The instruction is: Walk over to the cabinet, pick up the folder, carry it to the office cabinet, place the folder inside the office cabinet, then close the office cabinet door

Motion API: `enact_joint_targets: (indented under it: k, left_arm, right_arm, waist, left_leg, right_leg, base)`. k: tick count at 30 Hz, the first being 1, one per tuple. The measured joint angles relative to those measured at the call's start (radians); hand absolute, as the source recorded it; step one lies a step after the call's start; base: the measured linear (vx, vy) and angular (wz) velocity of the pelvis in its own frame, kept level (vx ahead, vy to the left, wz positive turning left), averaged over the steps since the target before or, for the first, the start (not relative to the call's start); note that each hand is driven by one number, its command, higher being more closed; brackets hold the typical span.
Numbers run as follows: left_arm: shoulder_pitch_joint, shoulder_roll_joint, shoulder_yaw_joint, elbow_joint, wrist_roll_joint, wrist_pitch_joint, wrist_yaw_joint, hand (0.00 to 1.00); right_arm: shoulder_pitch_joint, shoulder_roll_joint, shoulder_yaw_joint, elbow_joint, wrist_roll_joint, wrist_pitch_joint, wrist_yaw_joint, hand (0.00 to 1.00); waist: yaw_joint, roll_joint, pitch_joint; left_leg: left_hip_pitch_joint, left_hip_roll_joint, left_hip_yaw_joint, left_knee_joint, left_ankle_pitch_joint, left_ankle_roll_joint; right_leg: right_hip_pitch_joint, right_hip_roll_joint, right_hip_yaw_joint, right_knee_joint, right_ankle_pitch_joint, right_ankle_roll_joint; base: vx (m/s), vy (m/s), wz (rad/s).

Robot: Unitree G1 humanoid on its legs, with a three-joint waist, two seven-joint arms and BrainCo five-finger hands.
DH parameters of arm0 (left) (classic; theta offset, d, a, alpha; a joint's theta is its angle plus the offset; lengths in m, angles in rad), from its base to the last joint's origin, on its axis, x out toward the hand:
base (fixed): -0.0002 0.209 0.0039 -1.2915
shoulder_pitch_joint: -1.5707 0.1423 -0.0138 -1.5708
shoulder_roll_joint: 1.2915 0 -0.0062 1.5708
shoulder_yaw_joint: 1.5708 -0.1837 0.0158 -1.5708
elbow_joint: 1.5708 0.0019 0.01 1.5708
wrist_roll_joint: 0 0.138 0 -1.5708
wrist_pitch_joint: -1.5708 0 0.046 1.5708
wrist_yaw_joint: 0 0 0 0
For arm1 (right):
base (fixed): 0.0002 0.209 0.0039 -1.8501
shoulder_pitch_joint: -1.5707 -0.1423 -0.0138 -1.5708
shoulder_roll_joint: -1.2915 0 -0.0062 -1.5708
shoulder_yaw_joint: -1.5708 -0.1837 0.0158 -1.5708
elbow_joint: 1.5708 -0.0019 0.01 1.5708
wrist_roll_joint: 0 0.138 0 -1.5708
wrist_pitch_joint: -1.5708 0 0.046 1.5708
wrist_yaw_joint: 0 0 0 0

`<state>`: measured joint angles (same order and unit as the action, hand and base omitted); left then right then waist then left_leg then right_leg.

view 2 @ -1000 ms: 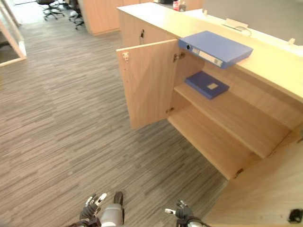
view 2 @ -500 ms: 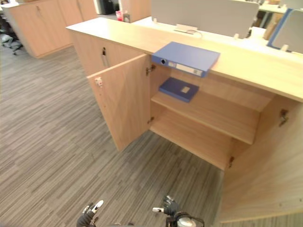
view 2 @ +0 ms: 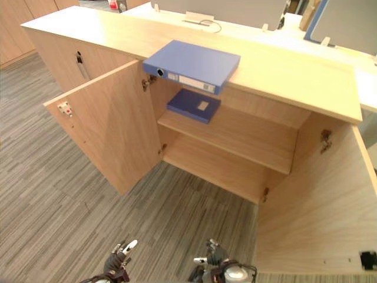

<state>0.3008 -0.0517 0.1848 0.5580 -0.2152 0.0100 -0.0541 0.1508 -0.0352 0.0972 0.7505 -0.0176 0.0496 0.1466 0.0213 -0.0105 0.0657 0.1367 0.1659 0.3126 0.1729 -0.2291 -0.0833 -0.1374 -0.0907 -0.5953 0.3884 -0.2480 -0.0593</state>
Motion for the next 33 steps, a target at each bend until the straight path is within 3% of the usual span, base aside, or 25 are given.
enact_joint_targets:
  k: [2,3,5,6,8,10,11,13,14,15,16,18,20,23,25,28,29,30,31,33]
  left_arm:
    - [-0.001,0.006,-0.003,0.011,-0.004,0.001,0.000,0.00]
    - [0.000,0.010,-0.007,0.010,-0.004,0.001,0.000,0.00]
    - [0.000,0.013,-0.014,0.011,-0.015,0.001,0.003,0.00]
    - [0.000,0.019,-0.018,0.013,-0.019,0.001,0.006,0.00]
    - [-0.004,0.035,-0.021,0.014,-0.021,0.000,0.012,0.00]
    - [-0.002,0.039,-0.020,0.014,-0.020,-0.004,0.018,0.00]
    - [0.001,0.043,-0.018,0.014,-0.017,-0.012,0.023,0.00]
    - [0.000,0.043,-0.003,0.017,-0.016,-0.020,0.025,0.00]
    - [-0.003,0.042,0.011,0.032,-0.021,-0.025,0.026,0.00]
    - [-0.002,0.039,0.016,0.038,-0.025,-0.028,0.026,0.00]
    - [-0.004,0.036,0.030,0.064,-0.054,-0.035,0.025,0.00]
    - [-0.037,0.055,0.054,0.085,-0.069,-0.045,0.033,0.00]
    - [-0.051,0.056,0.069,0.124,-0.071,-0.048,0.033,0.00]
    - [-0.059,0.054,0.083,0.166,-0.105,-0.058,0.038,0.00]
    - [-0.066,0.056,0.084,0.213,-0.123,-0.066,0.049,0.00]
    - [-0.060,0.054,0.050,0.248,-0.117,-0.073,0.063,0.00]
    - [-0.053,0.062,0.020,0.255,-0.091,-0.075,0.066,0.00]
    - [-0.055,0.067,0.006,0.258,-0.083,-0.074,0.066,0.00]
    - [-0.061,0.075,-0.023,0.258,-0.065,-0.074,0.066,0.00]
    - [-0.061,0.065,-0.027,0.257,-0.050,-0.074,0.065,0.00]
  right_arm:
    - [0.000,0.007,0.003,0.004,0.017,0.000,0.000,0.00]
    - [0.001,0.010,0.004,0.009,0.036,-0.001,0.000,0.00]
    - [-0.001,-0.003,0.004,0.025,0.038,-0.001,-0.001,0.00]
    - [-0.011,-0.003,0.005,0.036,0.038,-0.001,-0.002,0.00]
    - [-0.037,-0.002,0.002,0.073,0.042,0.000,-0.011,0.00]
    - [-0.053,-0.002,0.002,0.090,0.048,0.001,-0.018,0.00]
    - [-0.063,-0.002,0.003,0.104,0.061,0.000,-0.021,0.00]
    - [-0.083,-0.001,0.003,0.120,0.076,0.000,-0.025,0.00]
    - [-0.091,0.001,0.003,0.122,0.077,-0.001,-0.030,0.00]
    - [-0.092,0.001,0.002,0.123,0.078,-0.003,-0.032,0.00]
    - [-0.098,0.006,-0.006,0.141,0.081,-0.009,-0.036,0.00]
    - [-0.113,0.032,-0.011,0.152,0.084,-0.013,-0.039,0.00]
    - [-0.142,0.045,-0.029,0.168,0.085,-0.015,-0.039,0.00]
    - [-0.159,0.047,-0.034,0.196,0.079,-0.032,-0.039,0.00]
    - [-0.153,0.037,-0.035,0.241,0.075,-0.031,-0.038,0.00]
    - [-0.115,0.004,-0.034,0.260,0.074,-0.029,-0.031,0.00]
    - [-0.098,-0.012,-0.038,0.243,0.073,-0.028,-0.028,0.00]
    - [-0.098,-0.016,-0.039,0.234,0.072,-0.029,-0.027,0.00]
    - [-0.098,-0.021,-0.039,0.221,0.071,-0.031,-0.028,0.00]
    - [-0.097,-0.023,-0.038,0.214,0.072,-0.034,-0.028,0.00]
  waist:
    - [-0.002,0.002,0.000]
    - [-0.003,0.009,-0.003]
    - [0.004,0.049,-0.017]
    - [0.011,0.044,-0.018]
    - [0.032,0.034,-0.009]
    - [0.044,0.030,0.004]
    - [0.063,0.025,0.010]
    - [0.079,0.024,0.017]
    - [0.083,0.023,0.019]
    - [0.082,0.029,0.016]
    - [0.089,0.026,0.014]
    - [0.083,-0.018,0.016]
    - [0.092,-0.017,0.019]
    - [0.097,-0.010,0.013]
    - [0.097,-0.005,-0.005]
    - [0.102,0.034,-0.022]
    - [0.092,0.043,-0.028]
    - [0.083,0.041,-0.027]
    - [0.067,0.038,-0.025]
    - [0.055,0.043,-0.023]
  left_leg:
    - [-0.065,0.057,-0.001,0.236,-0.047,0.006]
    - [-0.133,0.106,-0.026,0.455,-0.046,0.004]
    - [-0.247,0.174,-0.111,0.769,0.059,-0.005]
    - [-0.278,0.189,-0.123,0.843,0.083,-0.010]
    - [-0.383,0.179,-0.133,1.000,0.026,0.015]
    - [-0.437,0.146,-0.139,0.978,-0.007,0.037]
    - [-0.466,0.116,-0.150,0.896,-0.026,0.050]
    - [-0.498,0.074,-0.191,0.697,-0.039,0.048]
    - [-0.502,0.045,-0.235,0.480,-0.017,0.023]
    - [-0.496,0.036,-0.254,0.393,0.020,0.028]
    - [-0.483,0.019,-0.268,0.335,0.169,0.026]
    - [-0.480,-0.026,-0.262,0.335,0.146,0.037]
    - [-0.479,-0.039,-0.258,0.357,0.119,0.034]
    - [-0.461,-0.063,-0.217,0.343,0.090,0.051]
    - [-0.424,-0.105,-0.183,0.278,0.082,0.052]
    - [-0.341,-0.169,-0.182,0.150,0.093,0.089]
    - [-0.285,-0.203,-0.183,0.075,0.126,0.110]
    - [-0.263,-0.217,-0.182,0.055,0.134,0.121]
    - [-0.216,-0.236,-0.181,0.025,0.141,0.127]
    - [-0.167,-0.241,-0.173,0.001,0.141,0.132]
  right_leg:
    - [0.054,0.033,0.013,-0.042,-0.015,0.010]
    - [0.093,0.059,0.031,-0.066,-0.012,0.005]
    - [0.145,0.110,0.078,-0.084,-0.021,-0.006]
    - [0.163,0.117,0.100,-0.092,-0.022,-0.008]
    - [0.203,0.115,0.205,-0.127,-0.023,-0.010]
    - [0.238,0.095,0.274,-0.158,-0.020,-0.005]
    - [0.258,0.066,0.320,-0.168,-0.004,0.022]
    - [0.289,0.025,0.361,-0.184,-0.002,0.030]
    - [0.323,0.000,0.365,-0.203,0.006,0.052]
    - [0.332,-0.006,0.363,-0.205,0.002,0.075]
    - [0.350,-0.027,0.371,-0.207,-0.013,0.134]
    - [0.341,-0.055,0.369,-0.231,0.008,0.121]
    - [0.328,-0.065,0.369,-0.244,0.057,0.127]
    - [0.327,-0.107,0.381,-0.271,0.111,0.177]
    - [0.307,-0.159,0.384,-0.270,0.143,0.202]
    - [0.203,-0.218,0.440,-0.106,0.177,0.199]
    - [0.107,-0.254,0.490,0.088,0.190,0.185]
    - [0.074,-0.270,0.501,0.164,0.201,0.168]
    - [0.018,-0.299,0.511,0.290,0.246,0.101]
    - [-0.018,-0.318,0.514,0.407,0.291,0.021]
  base:
    - [0.31,-0.123,-0.29]
    - [0.29,-0.061,-0.51]
    - [0.35,0.032,-0.70]
    - [0.37,0.125,-0.94]
    - [0.37,0.180,-1.26]
    - [0.24,0.191,-1.16]
    - [0.23,0.279,-1.27]
    - [0.34,0.380,-1.04]
    - [0.37,0.385,-0.51]
    - [0.44,0.471,-0.52]
    - [0.21,0.240,-0.19]
    - [0.24,0.287,-0.04]
    - [0.17,0.270,-0.19]
    - [0.10,0.187,-0.32]
    - [0.06,0.134,-0.47]
    - [0.05,0.225,-0.70]
    - [0.04,0.231,-0.52]
    - [0.08,0.237,-0.21]
    - [0.08,0.113,0.07]
    - [0.09,0.089,0.04]
